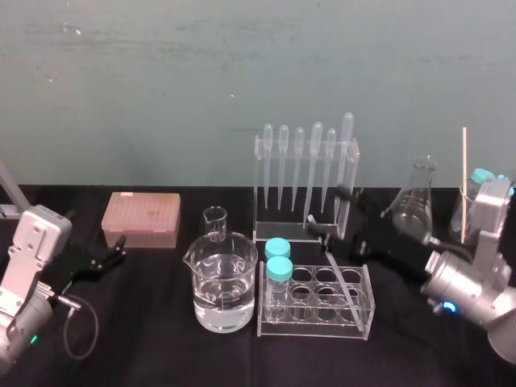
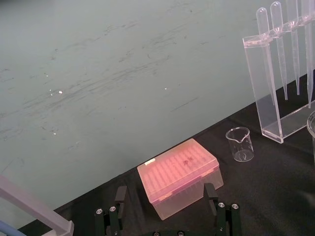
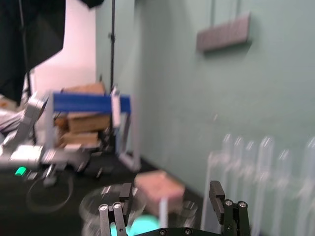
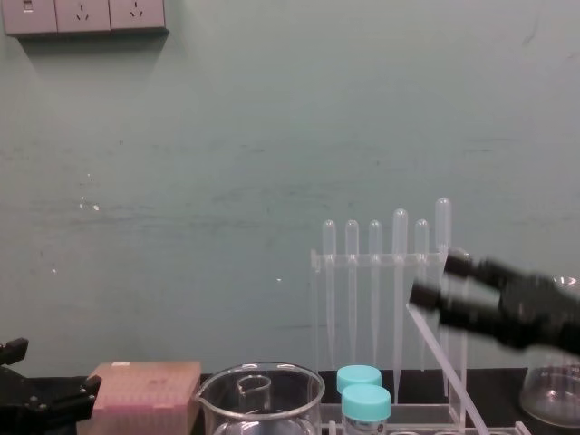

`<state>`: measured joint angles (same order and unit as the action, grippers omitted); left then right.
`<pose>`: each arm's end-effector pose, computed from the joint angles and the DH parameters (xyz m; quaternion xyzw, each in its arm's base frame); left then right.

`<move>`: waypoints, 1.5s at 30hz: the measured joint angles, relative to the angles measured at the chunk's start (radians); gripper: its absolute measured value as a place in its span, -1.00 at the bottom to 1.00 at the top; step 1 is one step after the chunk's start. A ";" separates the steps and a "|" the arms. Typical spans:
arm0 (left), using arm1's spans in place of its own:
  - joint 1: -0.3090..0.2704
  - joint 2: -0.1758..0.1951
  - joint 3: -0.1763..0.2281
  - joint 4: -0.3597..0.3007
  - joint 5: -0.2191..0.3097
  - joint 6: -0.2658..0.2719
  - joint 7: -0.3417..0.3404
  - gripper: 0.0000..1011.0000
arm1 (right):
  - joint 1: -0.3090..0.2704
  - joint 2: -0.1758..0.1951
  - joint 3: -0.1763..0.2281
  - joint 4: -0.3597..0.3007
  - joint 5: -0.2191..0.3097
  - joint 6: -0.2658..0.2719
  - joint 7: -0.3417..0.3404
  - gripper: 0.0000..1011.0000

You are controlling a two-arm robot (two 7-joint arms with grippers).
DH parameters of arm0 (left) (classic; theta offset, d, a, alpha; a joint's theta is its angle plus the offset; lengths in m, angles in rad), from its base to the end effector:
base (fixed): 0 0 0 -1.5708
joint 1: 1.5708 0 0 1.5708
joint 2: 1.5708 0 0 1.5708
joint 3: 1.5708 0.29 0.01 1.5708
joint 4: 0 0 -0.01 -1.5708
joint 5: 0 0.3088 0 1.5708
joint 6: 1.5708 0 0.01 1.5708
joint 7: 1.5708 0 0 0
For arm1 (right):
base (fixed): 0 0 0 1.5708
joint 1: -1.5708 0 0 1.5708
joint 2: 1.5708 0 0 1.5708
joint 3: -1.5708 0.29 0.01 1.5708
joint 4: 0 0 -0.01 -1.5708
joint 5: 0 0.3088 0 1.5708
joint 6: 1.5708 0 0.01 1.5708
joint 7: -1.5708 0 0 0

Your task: Pick up the stirring rod with one hand, then place it down.

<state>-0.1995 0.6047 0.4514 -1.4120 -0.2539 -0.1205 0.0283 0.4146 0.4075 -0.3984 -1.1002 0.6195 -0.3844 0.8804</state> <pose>0.3581 0.0827 -0.3023 0.1415 -0.1325 0.5799 0.7913 0.4262 -0.0730 -0.3021 0.0848 -0.0759 -0.2828 0.9524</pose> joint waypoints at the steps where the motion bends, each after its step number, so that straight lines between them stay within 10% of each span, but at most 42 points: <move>1: 0.000 0.000 0.000 0.000 0.000 0.000 0.000 0.98 | 0.001 -0.002 0.007 -0.006 0.003 -0.007 -0.005 0.98; 9: 0.000 0.000 0.000 0.000 0.000 0.000 0.000 0.98 | -0.032 -0.008 0.101 -0.112 0.009 -0.029 -0.151 0.98; 27: 0.000 0.000 0.000 0.000 0.000 0.000 0.000 0.98 | -0.234 0.046 0.182 -0.257 -0.014 0.427 -0.517 0.98; 45: 0.000 0.000 0.000 0.000 0.000 0.000 0.000 0.98 | -0.227 0.044 0.180 -0.254 -0.013 0.392 -0.499 0.98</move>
<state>-0.1995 0.6047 0.4514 -1.4120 -0.2539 -0.1205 0.0283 0.1876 0.4518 -0.2182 -1.3540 0.6066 0.0074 0.3814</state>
